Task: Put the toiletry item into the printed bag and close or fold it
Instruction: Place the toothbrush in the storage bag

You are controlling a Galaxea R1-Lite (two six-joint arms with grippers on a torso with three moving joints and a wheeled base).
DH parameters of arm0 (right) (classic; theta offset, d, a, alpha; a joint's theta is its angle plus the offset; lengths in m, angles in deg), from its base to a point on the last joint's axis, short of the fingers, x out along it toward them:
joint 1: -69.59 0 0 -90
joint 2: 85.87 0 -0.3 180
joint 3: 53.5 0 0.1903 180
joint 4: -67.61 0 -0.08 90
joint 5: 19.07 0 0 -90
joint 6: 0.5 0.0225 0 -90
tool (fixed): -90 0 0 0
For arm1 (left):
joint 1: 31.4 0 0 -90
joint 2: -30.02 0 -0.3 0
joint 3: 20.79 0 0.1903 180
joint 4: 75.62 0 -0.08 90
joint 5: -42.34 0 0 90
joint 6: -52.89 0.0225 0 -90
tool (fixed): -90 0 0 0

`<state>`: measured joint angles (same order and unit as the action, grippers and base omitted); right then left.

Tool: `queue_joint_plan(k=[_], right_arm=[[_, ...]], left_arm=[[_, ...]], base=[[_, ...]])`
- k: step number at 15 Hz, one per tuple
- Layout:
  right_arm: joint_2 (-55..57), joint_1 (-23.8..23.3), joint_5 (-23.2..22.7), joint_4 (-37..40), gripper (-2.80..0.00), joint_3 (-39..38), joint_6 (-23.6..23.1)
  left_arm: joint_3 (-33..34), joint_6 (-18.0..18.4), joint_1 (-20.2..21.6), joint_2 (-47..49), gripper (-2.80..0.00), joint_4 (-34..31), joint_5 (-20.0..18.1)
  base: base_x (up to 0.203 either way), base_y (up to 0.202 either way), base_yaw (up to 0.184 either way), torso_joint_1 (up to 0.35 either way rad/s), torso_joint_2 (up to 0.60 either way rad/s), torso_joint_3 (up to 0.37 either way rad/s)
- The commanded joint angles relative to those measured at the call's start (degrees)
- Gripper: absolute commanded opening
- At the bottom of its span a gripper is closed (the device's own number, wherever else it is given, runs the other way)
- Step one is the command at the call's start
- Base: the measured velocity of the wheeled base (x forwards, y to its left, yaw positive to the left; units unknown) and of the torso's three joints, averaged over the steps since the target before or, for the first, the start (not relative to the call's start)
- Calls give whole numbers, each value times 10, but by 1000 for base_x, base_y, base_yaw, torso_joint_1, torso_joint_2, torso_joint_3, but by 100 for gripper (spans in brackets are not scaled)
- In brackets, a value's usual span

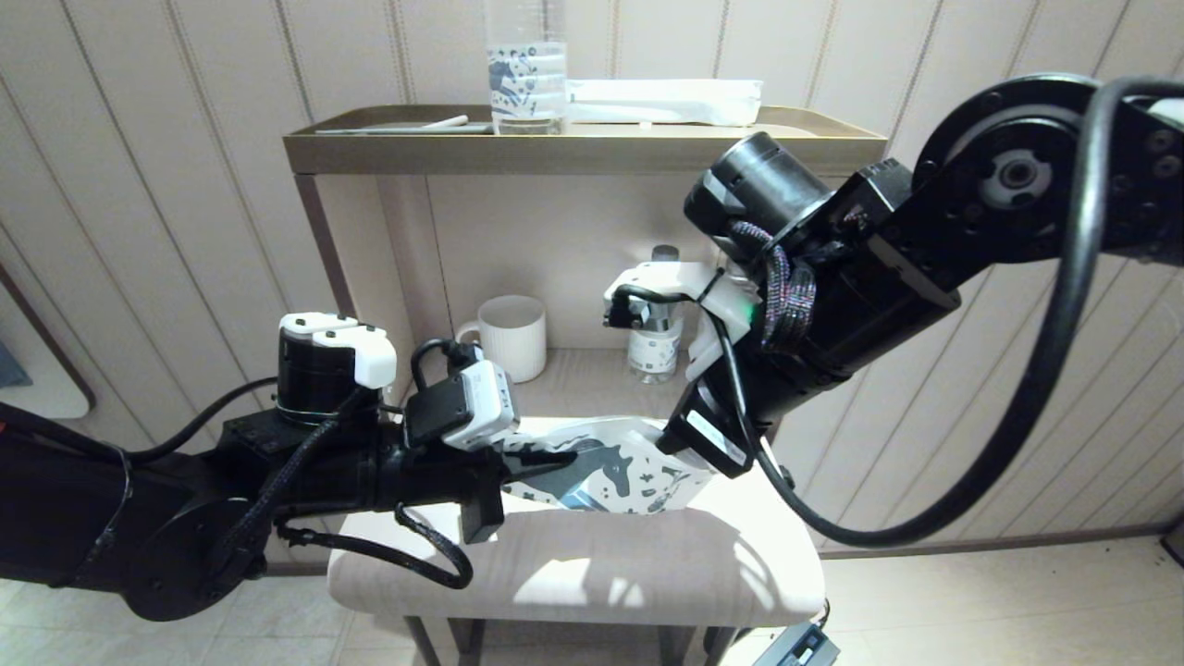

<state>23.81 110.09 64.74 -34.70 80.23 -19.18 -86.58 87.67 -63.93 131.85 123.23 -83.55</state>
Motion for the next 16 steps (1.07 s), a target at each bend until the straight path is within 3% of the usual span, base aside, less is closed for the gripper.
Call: queue_joint_plan(k=[1,16], right_arm=[[2,0,0,1,-280,4,-6],[20,7,0,-3,-280,5,-10]], left_arm=[[1,4,0,-2,-280,2,-11],[6,7,0,-5,-280,2,-12]], base=[[0,0,0,0,0,0],[0,0,0,0,0,0]])
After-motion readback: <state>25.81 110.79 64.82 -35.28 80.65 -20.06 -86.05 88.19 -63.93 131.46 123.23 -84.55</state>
